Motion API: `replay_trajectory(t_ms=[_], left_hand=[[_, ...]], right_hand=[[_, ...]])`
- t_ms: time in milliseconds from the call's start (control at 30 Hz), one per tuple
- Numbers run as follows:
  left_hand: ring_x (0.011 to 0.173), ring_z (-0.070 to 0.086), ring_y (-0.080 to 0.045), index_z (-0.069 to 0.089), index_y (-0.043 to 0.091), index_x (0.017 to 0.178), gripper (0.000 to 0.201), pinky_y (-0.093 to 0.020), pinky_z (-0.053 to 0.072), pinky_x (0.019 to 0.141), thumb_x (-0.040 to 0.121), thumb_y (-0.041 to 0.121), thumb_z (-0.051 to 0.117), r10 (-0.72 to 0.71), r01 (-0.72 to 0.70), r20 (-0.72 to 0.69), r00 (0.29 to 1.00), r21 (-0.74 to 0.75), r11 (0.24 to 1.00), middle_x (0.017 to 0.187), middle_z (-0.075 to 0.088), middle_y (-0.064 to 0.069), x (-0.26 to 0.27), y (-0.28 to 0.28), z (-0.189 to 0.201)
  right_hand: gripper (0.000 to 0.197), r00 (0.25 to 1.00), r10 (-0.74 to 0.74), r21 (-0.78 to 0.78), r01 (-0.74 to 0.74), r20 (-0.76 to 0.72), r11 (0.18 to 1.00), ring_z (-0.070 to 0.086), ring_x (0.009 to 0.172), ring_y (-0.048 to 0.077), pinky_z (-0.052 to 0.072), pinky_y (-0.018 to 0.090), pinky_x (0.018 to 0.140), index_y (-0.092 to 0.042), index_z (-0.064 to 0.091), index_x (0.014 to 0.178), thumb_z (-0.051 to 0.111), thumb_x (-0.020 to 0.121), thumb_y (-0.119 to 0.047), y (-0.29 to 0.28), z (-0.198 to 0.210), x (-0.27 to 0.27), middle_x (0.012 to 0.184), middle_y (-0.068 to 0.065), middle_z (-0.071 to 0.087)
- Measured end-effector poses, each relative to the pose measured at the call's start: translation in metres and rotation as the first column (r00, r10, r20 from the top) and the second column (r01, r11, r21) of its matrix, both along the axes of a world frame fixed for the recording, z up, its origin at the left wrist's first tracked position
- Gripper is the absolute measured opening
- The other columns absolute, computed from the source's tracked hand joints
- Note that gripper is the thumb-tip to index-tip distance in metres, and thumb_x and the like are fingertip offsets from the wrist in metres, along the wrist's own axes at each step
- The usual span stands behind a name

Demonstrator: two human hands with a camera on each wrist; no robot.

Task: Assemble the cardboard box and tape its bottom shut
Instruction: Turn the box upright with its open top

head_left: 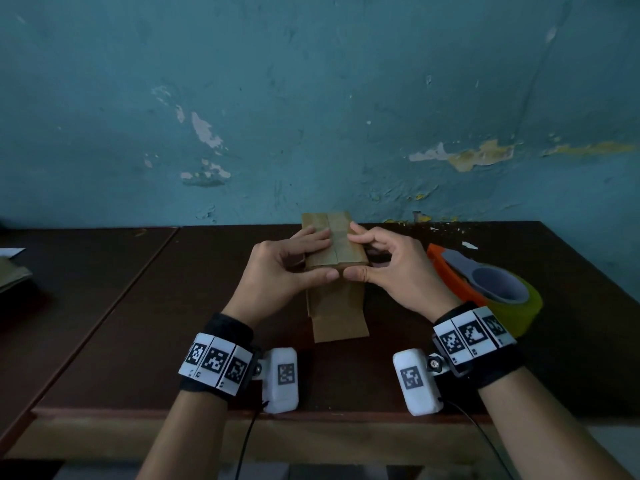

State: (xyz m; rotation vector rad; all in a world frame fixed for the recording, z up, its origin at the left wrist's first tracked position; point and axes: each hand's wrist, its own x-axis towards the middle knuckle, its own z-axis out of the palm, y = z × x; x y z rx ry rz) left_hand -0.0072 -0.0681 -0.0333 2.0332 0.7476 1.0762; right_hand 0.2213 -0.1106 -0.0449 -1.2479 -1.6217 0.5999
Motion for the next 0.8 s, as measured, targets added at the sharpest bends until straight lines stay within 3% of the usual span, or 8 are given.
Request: replay_trajectory(t_ms=[100, 200, 267, 367, 467, 600, 700, 800], left_hand=[[0.138, 0.049, -0.002, 0.068, 0.008, 0.129, 0.048, -0.028, 0.042, 0.114, 0.084, 0.025, 0.077, 0.01, -0.002, 0.094, 0.995, -0.089, 0.996, 0.142, 0.062, 0.002, -0.003, -0.002, 0.005], [0.129, 0.057, -0.001, 0.063, 0.004, 0.134, 0.035, -0.02, 0.052, 0.097, 0.1, -0.001, 0.056, 0.053, -0.033, 0.175, 0.983, -0.116, 0.993, 0.141, 0.062, -0.001, -0.007, -0.001, 0.007], [0.133, 0.053, 0.0, 0.058, 0.008, 0.139, 0.049, -0.019, 0.054, 0.095, 0.097, -0.017, 0.048, 0.069, -0.05, 0.159, 0.985, -0.12, 0.992, 0.142, 0.059, 0.003, -0.011, 0.002, 0.005], [0.139, 0.044, 0.003, 0.047, 0.017, 0.149, 0.078, -0.013, 0.051, 0.095, 0.085, -0.026, 0.056, 0.118, -0.12, -0.027, 0.993, -0.1, 0.988, 0.142, 0.051, 0.017, -0.015, 0.007, -0.001], [0.117, 0.048, 0.024, 0.03, 0.023, 0.157, 0.108, -0.003, 0.047, 0.084, 0.07, -0.021, 0.077, 0.041, -0.064, -0.153, 0.987, -0.149, 0.987, 0.14, 0.047, 0.02, -0.018, 0.011, -0.006], [0.137, 0.042, 0.004, 0.004, 0.04, 0.162, 0.144, -0.013, 0.04, 0.103, 0.058, -0.002, 0.095, -0.033, -0.024, -0.272, 0.962, -0.203, 0.979, 0.156, 0.039, 0.013, -0.019, 0.018, -0.012], [0.147, 0.03, -0.007, -0.002, 0.038, 0.162, 0.143, -0.028, 0.031, 0.118, 0.062, 0.01, 0.096, 0.008, -0.063, -0.244, 0.97, -0.22, 0.974, 0.163, 0.031, 0.008, -0.017, 0.016, -0.011], [0.141, 0.036, -0.009, 0.008, 0.034, 0.162, 0.134, -0.028, 0.033, 0.114, 0.062, 0.02, 0.095, 0.057, -0.097, -0.185, 0.981, -0.217, 0.971, 0.152, 0.04, 0.01, -0.018, 0.012, -0.007]], right_hand=[[0.067, 1.0, 0.003, 0.0, -0.003, -0.021, 1.0, 0.056, 0.132, 0.011, 0.059, 0.034, 0.095, -0.019, 0.067, 0.129, 0.085, 0.067, -0.038, 0.0, 0.001, 0.004, 0.15, -0.01, 0.054], [0.069, 0.998, 0.018, -0.004, -0.018, -0.056, 1.0, 0.056, 0.133, 0.012, 0.058, 0.036, 0.096, -0.019, 0.067, 0.128, 0.085, 0.066, -0.042, -0.001, 0.003, 0.009, 0.149, -0.01, 0.055], [0.068, 0.995, 0.038, -0.004, -0.039, -0.088, 0.999, 0.055, 0.134, 0.012, 0.056, 0.033, 0.1, -0.019, 0.068, 0.128, 0.085, 0.067, -0.043, -0.002, 0.005, 0.013, 0.148, -0.009, 0.056], [0.061, 0.989, 0.063, 0.009, -0.062, -0.137, 0.998, 0.055, 0.133, 0.004, 0.046, 0.022, 0.108, -0.013, 0.068, 0.126, 0.084, 0.07, -0.031, -0.005, 0.01, 0.013, 0.144, -0.003, 0.06], [0.053, 0.963, 0.074, 0.008, -0.074, -0.258, 0.997, 0.06, 0.127, 0.003, 0.046, 0.024, 0.109, -0.007, 0.069, 0.123, 0.081, 0.073, -0.021, -0.008, 0.014, 0.013, 0.136, 0.0, 0.067], [0.047, 0.929, 0.044, -0.014, -0.052, -0.366, 0.999, 0.067, 0.118, 0.008, 0.052, 0.03, 0.103, -0.006, 0.069, 0.123, 0.076, 0.078, -0.02, -0.011, 0.018, 0.015, 0.125, 0.0, 0.073], [0.045, 0.898, 0.004, -0.07, -0.039, -0.44, 0.997, 0.069, 0.115, 0.013, 0.055, 0.035, 0.098, -0.01, 0.071, 0.12, 0.074, 0.079, -0.027, -0.012, 0.018, 0.016, 0.118, 0.0, 0.076], [0.04, 0.869, -0.07, -0.137, 0.002, -0.49, 0.991, 0.068, 0.114, 0.015, 0.054, 0.039, 0.098, -0.019, 0.072, 0.113, 0.073, 0.077, -0.037, -0.01, 0.017, 0.019, 0.112, -0.002, 0.076]])
